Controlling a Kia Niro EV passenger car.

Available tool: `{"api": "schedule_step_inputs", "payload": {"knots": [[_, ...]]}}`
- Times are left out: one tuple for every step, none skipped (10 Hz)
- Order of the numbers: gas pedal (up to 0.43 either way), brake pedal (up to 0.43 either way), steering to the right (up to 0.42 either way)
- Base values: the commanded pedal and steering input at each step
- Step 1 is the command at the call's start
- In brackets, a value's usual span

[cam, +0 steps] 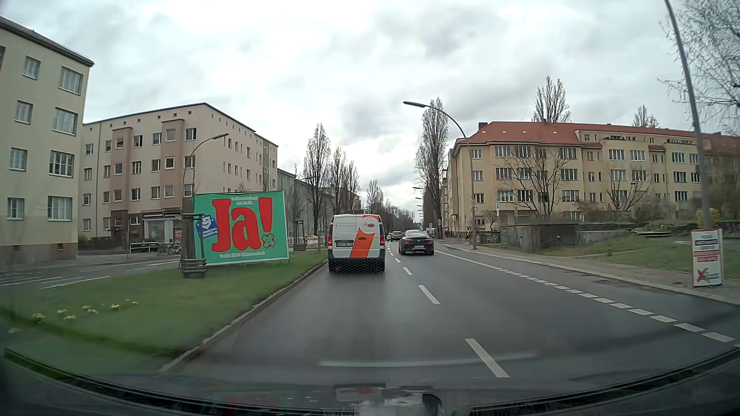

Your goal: Follow the waypoints while adhering to traffic rules and regulations

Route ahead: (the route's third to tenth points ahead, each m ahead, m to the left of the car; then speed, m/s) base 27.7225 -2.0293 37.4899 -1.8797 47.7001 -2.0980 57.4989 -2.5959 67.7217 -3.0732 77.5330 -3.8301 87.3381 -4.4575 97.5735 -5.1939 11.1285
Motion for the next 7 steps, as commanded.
{"api": "schedule_step_inputs", "payload": {"knots": [[0.0, 0.012, 0.022], [0.0, 0.012, 0.022], [0.0, 0.012, 0.022], [0.0, 0.012, 0.021], [0.0, 0.012, 0.021], [0.0, 0.012, 0.021], [0.0, 0.012, 0.021]]}}
